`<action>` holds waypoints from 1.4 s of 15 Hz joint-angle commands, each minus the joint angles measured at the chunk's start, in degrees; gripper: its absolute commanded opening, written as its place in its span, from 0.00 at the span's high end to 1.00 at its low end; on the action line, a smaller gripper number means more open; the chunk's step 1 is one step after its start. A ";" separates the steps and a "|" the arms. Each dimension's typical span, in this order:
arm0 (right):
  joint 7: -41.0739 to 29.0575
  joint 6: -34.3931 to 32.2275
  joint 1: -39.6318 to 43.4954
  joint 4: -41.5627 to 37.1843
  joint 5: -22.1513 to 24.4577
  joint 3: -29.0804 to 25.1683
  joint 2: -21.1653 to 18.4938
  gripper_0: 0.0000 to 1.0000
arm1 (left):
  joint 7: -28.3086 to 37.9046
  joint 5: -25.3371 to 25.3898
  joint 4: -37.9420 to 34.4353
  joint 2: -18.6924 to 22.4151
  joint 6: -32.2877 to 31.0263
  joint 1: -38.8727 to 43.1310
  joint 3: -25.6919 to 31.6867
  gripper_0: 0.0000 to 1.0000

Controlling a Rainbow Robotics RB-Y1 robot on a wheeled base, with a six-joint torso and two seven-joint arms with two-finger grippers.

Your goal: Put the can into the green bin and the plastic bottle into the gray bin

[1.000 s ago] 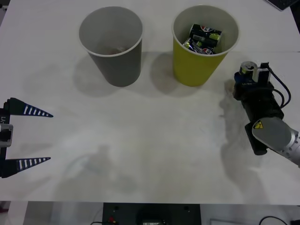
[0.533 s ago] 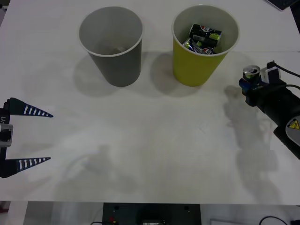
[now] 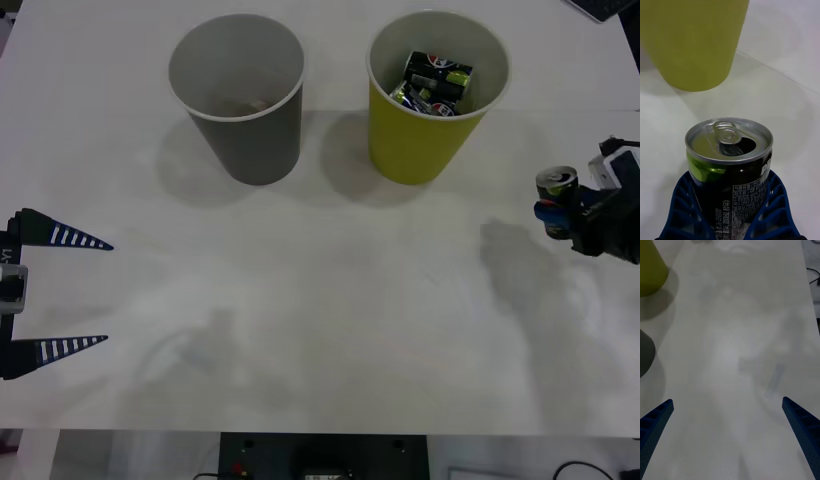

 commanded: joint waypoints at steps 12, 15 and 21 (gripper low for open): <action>-27.45 -45.72 -8.30 -11.80 1.36 -19.19 -4.23 1.00 | 0.00 0.00 0.00 0.00 0.00 0.00 0.00 0.00; -27.45 -49.06 -13.66 -11.63 0.75 -17.08 -9.15 1.00 | 0.00 0.00 0.00 0.00 0.00 0.00 0.00 0.00; -27.45 -53.28 -33.70 -1.96 -0.75 -3.98 -12.58 1.00 | 0.00 0.00 0.00 0.00 0.00 0.00 0.00 0.00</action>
